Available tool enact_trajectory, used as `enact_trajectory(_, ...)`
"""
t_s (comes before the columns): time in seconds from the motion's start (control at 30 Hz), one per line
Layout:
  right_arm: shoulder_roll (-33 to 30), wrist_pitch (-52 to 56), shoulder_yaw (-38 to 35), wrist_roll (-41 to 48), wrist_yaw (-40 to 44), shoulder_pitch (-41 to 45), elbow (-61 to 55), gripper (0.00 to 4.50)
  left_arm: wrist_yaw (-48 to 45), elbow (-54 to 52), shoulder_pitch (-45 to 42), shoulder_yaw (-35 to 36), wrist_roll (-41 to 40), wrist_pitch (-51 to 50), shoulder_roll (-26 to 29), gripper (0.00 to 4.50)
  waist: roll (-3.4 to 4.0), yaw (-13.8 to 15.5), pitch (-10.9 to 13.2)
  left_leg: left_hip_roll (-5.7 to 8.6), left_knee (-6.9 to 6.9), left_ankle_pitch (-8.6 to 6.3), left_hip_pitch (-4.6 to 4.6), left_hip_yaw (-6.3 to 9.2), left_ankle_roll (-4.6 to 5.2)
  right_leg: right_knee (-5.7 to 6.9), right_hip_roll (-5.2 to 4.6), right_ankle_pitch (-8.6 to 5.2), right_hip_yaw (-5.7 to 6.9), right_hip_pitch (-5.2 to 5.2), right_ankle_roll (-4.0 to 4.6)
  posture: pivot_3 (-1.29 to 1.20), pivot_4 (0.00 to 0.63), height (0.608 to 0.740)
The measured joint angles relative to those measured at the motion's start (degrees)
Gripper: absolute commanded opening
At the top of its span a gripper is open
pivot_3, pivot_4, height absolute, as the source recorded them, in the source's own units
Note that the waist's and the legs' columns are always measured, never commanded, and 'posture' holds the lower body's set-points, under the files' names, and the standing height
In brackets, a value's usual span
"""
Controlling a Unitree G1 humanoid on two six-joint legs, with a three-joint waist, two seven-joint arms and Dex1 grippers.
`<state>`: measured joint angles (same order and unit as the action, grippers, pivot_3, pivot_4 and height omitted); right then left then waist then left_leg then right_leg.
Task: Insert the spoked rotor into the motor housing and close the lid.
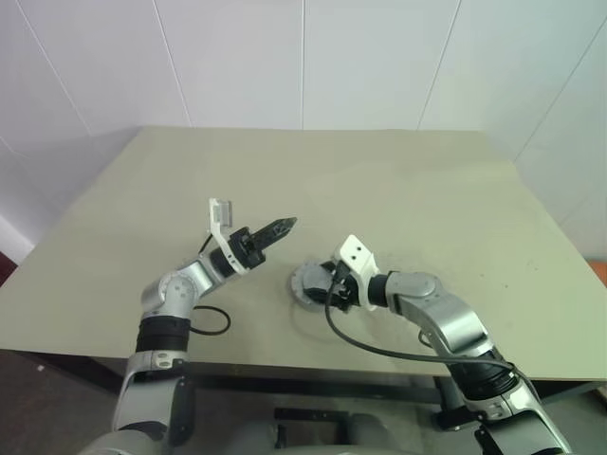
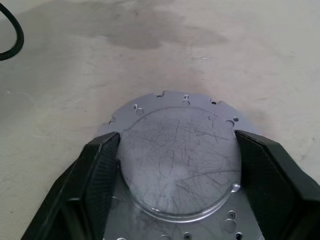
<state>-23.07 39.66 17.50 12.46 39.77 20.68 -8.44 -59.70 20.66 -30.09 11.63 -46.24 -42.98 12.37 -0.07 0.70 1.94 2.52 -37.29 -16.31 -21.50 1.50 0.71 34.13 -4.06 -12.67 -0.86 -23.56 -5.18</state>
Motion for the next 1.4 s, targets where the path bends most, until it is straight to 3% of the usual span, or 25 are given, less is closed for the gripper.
enact_trajectory(1.4,-0.8,-0.3,-0.9,0.1,1.5,0.0,1.0,3.21,1.2,-1.5,0.7,-1.7,0.7,0.4,-0.1,0.0,-0.03,0.1,0.0,0.09,-0.11,0.03,0.07,0.01,0.01,0.06,-0.04,0.01,0.0,0.13,-0.01,0.0,0.0,0.74)
